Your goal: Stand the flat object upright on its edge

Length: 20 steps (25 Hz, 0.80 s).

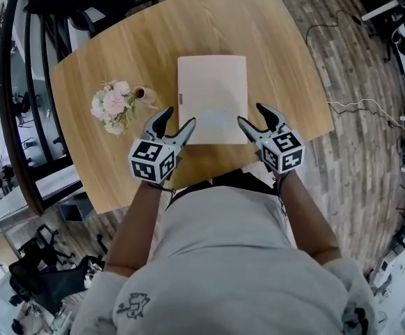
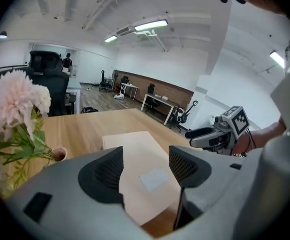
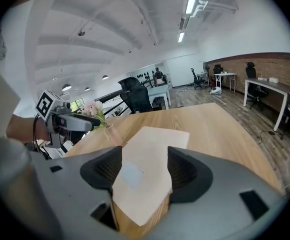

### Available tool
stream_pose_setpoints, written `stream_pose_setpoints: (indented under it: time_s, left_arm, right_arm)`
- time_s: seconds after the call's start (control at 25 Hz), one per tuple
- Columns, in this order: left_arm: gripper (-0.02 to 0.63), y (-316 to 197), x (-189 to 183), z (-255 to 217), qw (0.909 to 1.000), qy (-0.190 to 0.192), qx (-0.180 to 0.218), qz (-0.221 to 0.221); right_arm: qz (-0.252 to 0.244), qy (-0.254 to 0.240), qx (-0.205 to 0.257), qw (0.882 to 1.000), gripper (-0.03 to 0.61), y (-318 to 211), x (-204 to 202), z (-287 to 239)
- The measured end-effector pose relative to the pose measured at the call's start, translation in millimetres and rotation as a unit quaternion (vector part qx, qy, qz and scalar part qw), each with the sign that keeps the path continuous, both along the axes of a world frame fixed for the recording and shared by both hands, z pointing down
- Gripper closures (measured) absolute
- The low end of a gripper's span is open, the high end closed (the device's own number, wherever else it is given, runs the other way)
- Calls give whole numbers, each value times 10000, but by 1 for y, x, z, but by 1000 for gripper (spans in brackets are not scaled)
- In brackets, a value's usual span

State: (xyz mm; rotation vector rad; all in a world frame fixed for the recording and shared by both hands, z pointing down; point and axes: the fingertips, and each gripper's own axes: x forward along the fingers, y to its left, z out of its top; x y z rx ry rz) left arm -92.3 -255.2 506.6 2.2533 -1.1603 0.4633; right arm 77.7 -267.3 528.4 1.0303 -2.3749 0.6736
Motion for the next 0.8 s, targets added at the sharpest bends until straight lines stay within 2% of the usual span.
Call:
stream_pose_setpoints:
  time_s: [0.44, 0.64, 0.8]
  left_arm:
    - [331, -35, -10, 82, 9965, -405, -733, -67]
    - [330, -53, -22, 116, 9925, -217, -1140, -378]
    - [327, -65, -27, 140, 9891, -261, -1390, -416]
  right_arm:
    - [-75, 119, -743, 9971, 279, -34, 3, 78]
    - [-47, 147, -1125, 9935, 272, -46, 4, 113]
    - [19, 86, -1413, 9899, 265, -51, 5, 132]
